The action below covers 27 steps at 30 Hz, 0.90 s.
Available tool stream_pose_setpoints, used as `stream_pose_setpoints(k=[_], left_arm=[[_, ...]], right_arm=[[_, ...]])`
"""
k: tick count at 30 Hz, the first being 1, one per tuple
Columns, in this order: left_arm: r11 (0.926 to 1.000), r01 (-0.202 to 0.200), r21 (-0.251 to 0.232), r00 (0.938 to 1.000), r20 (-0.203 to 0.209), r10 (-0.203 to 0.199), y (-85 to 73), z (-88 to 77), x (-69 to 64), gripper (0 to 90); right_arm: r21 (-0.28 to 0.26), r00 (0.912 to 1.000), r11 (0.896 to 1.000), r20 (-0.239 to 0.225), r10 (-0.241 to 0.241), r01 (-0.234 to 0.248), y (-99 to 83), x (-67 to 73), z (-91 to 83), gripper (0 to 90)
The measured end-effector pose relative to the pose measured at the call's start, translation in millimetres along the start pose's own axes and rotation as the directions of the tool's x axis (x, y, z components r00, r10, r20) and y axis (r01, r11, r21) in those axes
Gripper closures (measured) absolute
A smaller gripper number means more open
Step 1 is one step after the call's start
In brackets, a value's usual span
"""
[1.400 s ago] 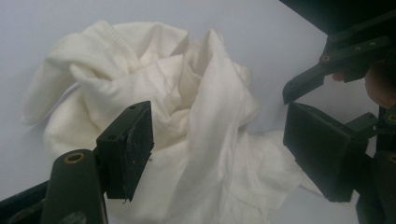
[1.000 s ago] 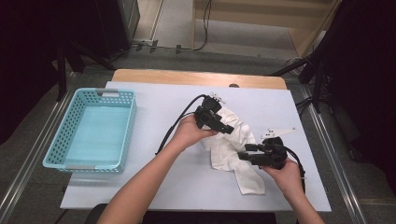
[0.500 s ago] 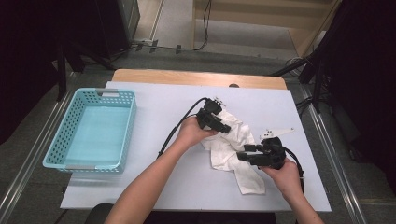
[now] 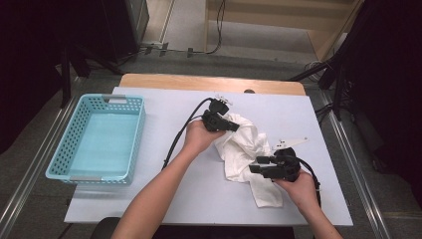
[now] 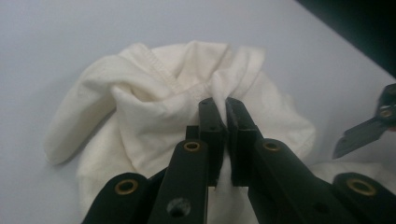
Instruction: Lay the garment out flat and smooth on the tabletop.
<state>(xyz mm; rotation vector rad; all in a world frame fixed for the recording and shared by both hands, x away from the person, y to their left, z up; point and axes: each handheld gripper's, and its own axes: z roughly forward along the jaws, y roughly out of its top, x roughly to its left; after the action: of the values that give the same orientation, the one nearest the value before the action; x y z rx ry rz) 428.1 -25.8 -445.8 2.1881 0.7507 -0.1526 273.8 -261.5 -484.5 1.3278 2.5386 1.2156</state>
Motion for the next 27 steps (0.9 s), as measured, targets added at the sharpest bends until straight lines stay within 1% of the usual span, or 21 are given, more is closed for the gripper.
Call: stream_pose_setpoints(k=[2,6,10,13,16,21,23,26,27], left_arm=[[0.9997,0.007,-0.022,1.0,0.004,-0.007,1.4,-7.4,0.9,87.8],[0.9989,0.019,-0.042,0.9997,-0.013,-0.019,2.0,-18.5,4.8,87.8],[0.9981,0.027,-0.056,0.9994,-0.021,-0.028,2.1,-25.4,8.2,87.7],[0.9979,0.028,-0.058,0.9991,-0.03,-0.03,1.5,-27.3,10.5,87.7],[0.9975,0.039,-0.058,0.9986,-0.034,-0.041,0.4,-28.6,14.0,87.7],[0.9973,0.046,-0.058,0.998,-0.04,-0.048,-1.2,-30.0,17.4,87.6],[0.9973,0.049,-0.055,0.9979,-0.041,-0.051,-1.9,-30.5,17.9,87.6],[0.9973,0.052,-0.052,0.9977,-0.039,-0.054,-3.0,-30.6,19.0,87.6],[0.9972,0.054,-0.051,0.9976,-0.04,-0.056,-3.2,-30.7,19.4,87.6]], right_arm=[[0.002,1.0,1.0,0.0,-0.003,0.003,-0.5,-0.4,1.5,43.1],[0.011,1.0,1.0,0.007,0.003,-0.003,-2.4,-0.7,4.6,43.1],[0.024,0.9999,1.0,0.013,0.006,-0.007,-4.9,-2.2,10.2,42.9],[0.036,0.9999,0.999,0.014,0.008,-0.009,-6.4,-2.1,14.0,42.6],[0.033,0.9998,0.999,0.021,0.003,-0.004,-7.9,-0.7,16.9,41.9],[0.059,0.9992,0.998,0.04,-0.004,0.002,-11.5,-1.6,24.1,40.9],[0.054,0.999,0.999,0.044,-0.01,0.007,-12.9,-1.2,25.0,41.2],[0.055,0.9963,0.998,0.079,-0.032,0.028,-14.0,1.4,25.6,46.5],[0.054,0.9945,0.998,0.098,-0.038,0.033,-14.4,2.6,25.9,52.1]])
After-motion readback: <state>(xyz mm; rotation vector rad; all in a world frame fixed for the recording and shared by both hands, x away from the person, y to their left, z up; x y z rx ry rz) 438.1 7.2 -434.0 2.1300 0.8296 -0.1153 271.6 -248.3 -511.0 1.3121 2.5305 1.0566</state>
